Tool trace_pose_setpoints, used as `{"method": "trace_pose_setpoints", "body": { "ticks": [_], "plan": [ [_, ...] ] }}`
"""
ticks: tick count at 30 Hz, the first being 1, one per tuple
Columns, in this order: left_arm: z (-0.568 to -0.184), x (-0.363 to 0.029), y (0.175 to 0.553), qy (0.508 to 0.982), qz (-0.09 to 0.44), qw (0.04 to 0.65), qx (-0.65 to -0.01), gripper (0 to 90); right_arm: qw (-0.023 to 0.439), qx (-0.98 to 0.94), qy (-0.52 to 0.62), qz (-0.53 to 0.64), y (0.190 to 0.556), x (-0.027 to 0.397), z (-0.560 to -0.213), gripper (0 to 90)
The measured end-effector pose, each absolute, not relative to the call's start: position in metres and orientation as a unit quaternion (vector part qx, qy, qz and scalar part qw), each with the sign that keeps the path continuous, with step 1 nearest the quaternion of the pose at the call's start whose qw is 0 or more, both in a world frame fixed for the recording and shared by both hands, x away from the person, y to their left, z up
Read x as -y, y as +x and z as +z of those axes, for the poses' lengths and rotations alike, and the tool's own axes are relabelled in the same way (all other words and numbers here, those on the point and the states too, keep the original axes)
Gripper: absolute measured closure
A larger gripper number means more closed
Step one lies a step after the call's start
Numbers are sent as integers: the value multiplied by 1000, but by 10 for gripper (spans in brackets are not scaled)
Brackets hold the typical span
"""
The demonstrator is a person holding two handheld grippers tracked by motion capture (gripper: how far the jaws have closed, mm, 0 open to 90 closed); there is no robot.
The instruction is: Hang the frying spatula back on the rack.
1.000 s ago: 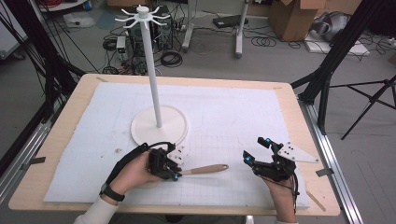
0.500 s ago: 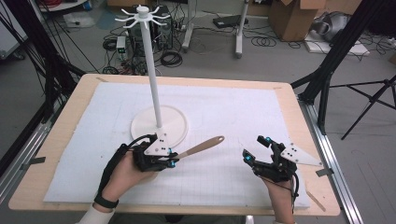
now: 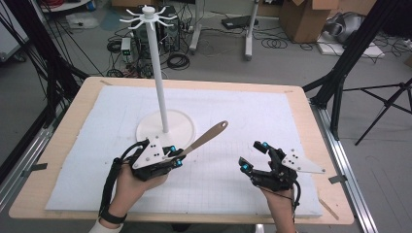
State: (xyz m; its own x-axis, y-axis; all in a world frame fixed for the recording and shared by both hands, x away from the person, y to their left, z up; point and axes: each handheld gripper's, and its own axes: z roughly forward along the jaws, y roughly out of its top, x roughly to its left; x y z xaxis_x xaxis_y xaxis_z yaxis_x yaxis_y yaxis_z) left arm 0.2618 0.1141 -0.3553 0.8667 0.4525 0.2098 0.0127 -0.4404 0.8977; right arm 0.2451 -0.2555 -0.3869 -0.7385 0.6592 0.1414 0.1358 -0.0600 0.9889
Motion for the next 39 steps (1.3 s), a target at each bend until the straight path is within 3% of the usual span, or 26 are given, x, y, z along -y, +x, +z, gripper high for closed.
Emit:
{"method": "trace_pose_setpoints", "body": {
  "ticks": [17,21,35,37,38,39],
  "plan": [
    [-360,-101,260,818,186,530,-125,779,129,-674,250,683,250,207,-373,293],
    [-359,-98,258,815,193,532,-126,778,122,-668,257,688,252,192,-366,377],
    [-358,-92,253,799,224,544,-125,778,98,-637,318,695,257,170,-359,493],
    [-359,-91,252,798,226,545,-124,778,95,-634,321,697,257,168,-358,533],
    [-359,-90,252,798,230,544,-123,778,102,-628,323,701,257,167,-357,602],
    [-359,-90,252,798,230,544,-123,778,102,-628,323,701,257,167,-357,602]
  ]
}}
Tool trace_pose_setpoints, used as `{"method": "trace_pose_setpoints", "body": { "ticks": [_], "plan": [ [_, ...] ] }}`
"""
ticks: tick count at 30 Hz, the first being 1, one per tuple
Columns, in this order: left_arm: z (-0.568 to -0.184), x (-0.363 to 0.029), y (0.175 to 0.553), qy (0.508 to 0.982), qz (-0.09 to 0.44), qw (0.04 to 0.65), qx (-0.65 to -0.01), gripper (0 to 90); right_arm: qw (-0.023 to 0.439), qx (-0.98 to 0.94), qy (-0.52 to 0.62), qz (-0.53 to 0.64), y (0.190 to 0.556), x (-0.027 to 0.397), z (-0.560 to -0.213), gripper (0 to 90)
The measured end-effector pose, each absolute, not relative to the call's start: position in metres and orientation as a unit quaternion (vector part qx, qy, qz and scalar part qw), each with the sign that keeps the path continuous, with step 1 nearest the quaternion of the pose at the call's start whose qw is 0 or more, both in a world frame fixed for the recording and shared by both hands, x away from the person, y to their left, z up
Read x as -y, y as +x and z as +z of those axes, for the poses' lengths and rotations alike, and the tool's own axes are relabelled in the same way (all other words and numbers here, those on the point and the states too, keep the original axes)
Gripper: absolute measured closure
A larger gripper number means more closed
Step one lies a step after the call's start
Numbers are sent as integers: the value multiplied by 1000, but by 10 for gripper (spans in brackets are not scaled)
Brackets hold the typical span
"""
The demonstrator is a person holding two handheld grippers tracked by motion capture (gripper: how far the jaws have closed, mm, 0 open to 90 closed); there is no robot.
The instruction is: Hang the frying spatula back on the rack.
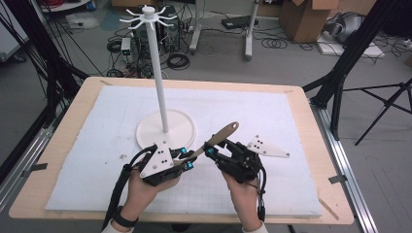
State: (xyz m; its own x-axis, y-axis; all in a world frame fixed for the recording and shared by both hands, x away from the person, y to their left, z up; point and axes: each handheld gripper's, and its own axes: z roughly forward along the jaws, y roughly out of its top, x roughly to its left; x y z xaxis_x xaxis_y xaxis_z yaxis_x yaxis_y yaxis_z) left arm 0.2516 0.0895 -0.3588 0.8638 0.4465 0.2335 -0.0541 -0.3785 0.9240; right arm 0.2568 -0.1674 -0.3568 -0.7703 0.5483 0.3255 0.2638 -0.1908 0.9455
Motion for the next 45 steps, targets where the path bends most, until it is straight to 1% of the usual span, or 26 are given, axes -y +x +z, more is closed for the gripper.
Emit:
{"method": "trace_pose_setpoints", "body": {
  "ticks": [2,4,5,7,12,13,17,18,22,26,27,28,30,33,37,41,42,45],
  "plan": [
    [-359,-88,252,799,231,541,-123,778,102,-626,324,702,256,167,-356,679],
    [-360,-88,252,799,234,540,-121,777,93,-625,325,704,256,166,-355,709],
    [-360,-87,252,800,235,539,-122,776,78,-626,323,706,258,167,-355,734],
    [-361,-86,252,801,238,535,-122,775,72,-627,321,706,258,167,-355,739],
    [-360,-88,254,802,215,545,-114,756,63,-637,304,705,260,166,-351,747],
    [-359,-89,254,801,212,548,-112,716,57,-643,291,706,261,167,-348,748],
    [-353,-97,253,796,203,559,-110,681,63,-654,273,703,262,169,-342,750],
    [-351,-100,253,796,196,562,-111,648,64,-658,264,703,262,170,-340,751],
    [-343,-112,255,784,157,592,-101,551,55,-671,235,702,263,172,-332,753],
    [-338,-122,260,783,86,611,-78,440,43,-688,192,699,263,169,-324,753],
    [-337,-124,261,780,76,617,-71,411,37,-693,173,699,263,166,-320,753],
    [-336,-126,263,776,66,624,-66,411,37,-693,173,699,263,166,-320,753],
    [-336,-128,266,767,27,639,-56,379,26,-696,153,701,263,163,-316,753],
    [-335,-128,269,758,-4,651,-37,347,3,-701,125,703,264,158,-312,753],
    [-335,-123,271,756,-26,654,-11,351,-8,-715,92,693,262,148,-308,753],
    [-336,-119,271,760,-23,649,-7,385,-17,-719,74,691,261,143,-307,753],
    [-337,-117,271,760,-24,649,-8,397,-19,-720,71,690,261,142,-306,753],
    [-338,-115,271,758,-21,652,2,486,-20,-722,68,688,260,141,-306,753]
  ]
}}
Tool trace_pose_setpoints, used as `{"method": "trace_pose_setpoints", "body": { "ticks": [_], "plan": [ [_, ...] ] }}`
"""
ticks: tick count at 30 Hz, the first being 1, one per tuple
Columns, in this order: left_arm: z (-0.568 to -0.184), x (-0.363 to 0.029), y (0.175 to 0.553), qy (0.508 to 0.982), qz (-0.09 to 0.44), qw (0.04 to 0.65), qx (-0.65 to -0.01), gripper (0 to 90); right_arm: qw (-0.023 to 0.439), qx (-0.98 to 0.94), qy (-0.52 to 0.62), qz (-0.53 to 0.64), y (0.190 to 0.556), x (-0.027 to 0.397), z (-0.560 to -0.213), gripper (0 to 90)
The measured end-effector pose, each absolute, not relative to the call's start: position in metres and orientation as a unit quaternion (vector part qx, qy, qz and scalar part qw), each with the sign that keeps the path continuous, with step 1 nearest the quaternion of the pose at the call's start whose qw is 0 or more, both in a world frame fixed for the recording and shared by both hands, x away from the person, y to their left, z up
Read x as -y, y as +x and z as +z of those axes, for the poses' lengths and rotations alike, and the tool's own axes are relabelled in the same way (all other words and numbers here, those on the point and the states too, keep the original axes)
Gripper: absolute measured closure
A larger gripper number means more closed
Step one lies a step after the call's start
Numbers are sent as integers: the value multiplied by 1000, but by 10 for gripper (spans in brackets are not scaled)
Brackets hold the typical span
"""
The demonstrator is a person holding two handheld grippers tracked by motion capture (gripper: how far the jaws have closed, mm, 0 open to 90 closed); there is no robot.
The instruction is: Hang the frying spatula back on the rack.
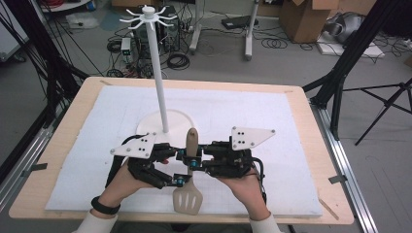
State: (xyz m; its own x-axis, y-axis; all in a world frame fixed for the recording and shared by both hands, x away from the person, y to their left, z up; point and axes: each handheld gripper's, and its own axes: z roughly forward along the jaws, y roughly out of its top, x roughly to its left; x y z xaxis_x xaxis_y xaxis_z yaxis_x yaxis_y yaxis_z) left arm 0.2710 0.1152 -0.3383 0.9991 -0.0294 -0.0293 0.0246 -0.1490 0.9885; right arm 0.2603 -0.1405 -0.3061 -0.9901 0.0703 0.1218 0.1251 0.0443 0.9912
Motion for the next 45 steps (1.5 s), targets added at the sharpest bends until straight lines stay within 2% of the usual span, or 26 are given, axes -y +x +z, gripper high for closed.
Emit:
{"method": "trace_pose_setpoints", "body": {
  "ticks": [1,2,3,14,27,29,30,37,39,45],
  "plan": [
    [-338,-115,271,757,-22,654,7,486,20,722,-68,-688,260,141,-306,753],
    [-339,-114,270,754,-23,656,11,559,21,723,-66,-688,261,141,-306,753],
    [-339,-114,270,754,-23,656,11,579,21,723,-66,-688,261,141,-306,753],
    [-339,-114,271,744,-16,668,15,763,19,723,-61,-688,261,142,-306,752],
    [-341,-115,272,743,-12,670,1,785,-4,726,-49,-686,260,142,-305,740],
    [-341,-117,273,744,-11,668,-3,785,-20,726,-53,-685,259,142,-304,644],
    [-340,-119,273,742,-9,670,-7,785,-24,727,-61,-683,259,144,-304,540],
    [-336,-133,276,743,9,669,-17,785,-46,730,-83,-677,260,160,-311,416],
    [-333,-140,279,743,16,669,-24,785,-62,732,-98,-672,260,169,-316,363],
    [-323,-163,291,739,48,671,-45,785,-107,729,-154,-659,262,200,-341,288]
  ]
}}
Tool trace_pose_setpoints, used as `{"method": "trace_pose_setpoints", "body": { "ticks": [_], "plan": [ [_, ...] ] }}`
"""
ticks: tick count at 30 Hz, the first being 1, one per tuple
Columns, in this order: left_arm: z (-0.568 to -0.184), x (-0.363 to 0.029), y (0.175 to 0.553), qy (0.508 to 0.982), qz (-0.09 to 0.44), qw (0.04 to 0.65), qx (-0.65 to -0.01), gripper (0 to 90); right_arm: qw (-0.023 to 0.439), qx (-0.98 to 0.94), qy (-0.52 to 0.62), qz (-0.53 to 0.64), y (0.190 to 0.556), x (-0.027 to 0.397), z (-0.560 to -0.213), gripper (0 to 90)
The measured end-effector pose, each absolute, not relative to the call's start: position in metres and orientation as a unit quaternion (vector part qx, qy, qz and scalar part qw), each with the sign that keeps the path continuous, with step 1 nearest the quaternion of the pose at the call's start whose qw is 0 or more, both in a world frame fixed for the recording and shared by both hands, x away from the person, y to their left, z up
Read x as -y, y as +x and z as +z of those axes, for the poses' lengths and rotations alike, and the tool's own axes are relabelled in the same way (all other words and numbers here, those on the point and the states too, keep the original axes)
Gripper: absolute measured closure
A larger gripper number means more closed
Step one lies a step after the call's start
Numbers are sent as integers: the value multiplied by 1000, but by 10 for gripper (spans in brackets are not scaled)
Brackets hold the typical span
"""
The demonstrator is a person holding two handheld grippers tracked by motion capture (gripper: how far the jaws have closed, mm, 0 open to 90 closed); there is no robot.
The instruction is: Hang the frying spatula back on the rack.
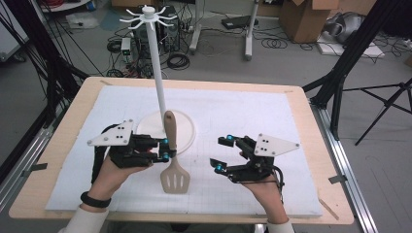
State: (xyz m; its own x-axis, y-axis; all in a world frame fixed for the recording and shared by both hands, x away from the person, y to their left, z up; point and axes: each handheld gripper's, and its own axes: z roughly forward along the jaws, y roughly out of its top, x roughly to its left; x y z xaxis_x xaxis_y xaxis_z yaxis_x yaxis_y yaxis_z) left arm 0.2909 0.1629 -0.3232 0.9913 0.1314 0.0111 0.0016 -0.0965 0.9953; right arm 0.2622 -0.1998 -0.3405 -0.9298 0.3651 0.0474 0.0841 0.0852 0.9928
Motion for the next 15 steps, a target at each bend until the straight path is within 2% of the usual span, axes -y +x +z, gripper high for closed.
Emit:
{"method": "trace_pose_setpoints", "body": {
  "ticks": [5,10,15],
  "plan": [
    [-309,-173,302,739,65,668,-59,785,138,-730,190,642,262,222,-359,234],
    [-294,-177,312,735,81,670,-68,785,147,-730,230,627,264,238,-374,165],
    [-278,-176,320,734,90,670,-73,785,162,-735,256,607,265,250,-387,155]
  ]
}}
